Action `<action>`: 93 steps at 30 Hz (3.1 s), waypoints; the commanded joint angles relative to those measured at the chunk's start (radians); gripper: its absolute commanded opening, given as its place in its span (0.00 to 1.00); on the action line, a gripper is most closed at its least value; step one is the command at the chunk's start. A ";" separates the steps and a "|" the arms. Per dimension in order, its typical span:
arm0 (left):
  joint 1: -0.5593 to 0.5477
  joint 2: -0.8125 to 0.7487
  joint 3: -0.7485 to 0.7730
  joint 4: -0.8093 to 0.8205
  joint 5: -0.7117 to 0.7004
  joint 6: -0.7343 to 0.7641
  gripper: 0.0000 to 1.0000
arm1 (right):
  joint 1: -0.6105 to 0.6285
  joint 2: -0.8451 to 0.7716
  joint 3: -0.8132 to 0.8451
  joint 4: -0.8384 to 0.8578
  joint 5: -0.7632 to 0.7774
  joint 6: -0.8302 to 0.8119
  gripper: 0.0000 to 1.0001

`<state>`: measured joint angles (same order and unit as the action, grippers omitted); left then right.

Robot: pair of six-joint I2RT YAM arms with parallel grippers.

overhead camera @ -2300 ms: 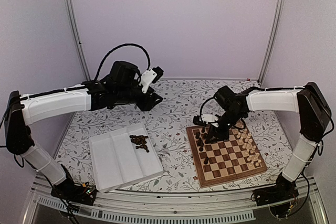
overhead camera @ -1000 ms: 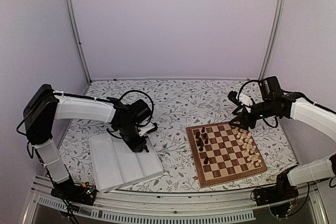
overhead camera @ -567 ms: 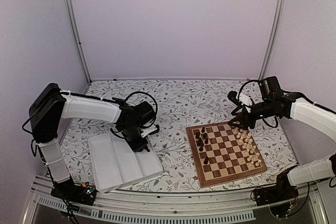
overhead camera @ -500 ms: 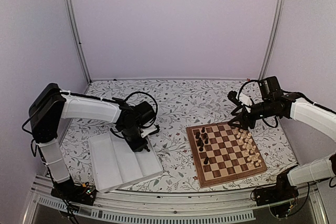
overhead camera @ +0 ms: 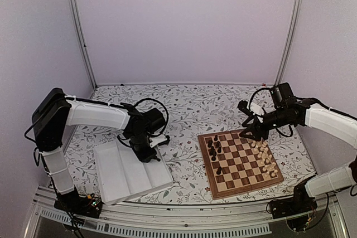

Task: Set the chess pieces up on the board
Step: Pick up the chess piece from the storage box, then place the chess piece on the chessboard.

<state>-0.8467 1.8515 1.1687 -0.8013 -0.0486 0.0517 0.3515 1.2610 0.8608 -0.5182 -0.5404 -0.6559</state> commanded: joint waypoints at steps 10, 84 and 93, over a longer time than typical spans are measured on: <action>-0.007 -0.240 0.002 -0.016 0.170 -0.048 0.00 | 0.322 0.131 0.208 -0.023 -0.033 -0.021 0.50; -0.237 -0.736 -0.491 1.158 0.114 0.089 0.43 | 0.503 0.312 0.483 -0.016 -0.142 0.119 0.04; -0.241 -0.577 -0.427 1.311 0.166 0.110 0.45 | 0.454 0.308 0.489 -0.024 -0.312 0.161 0.05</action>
<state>-1.0821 1.2175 0.6949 0.3920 0.1253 0.1314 0.8032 1.5944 1.3247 -0.5194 -0.7403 -0.5282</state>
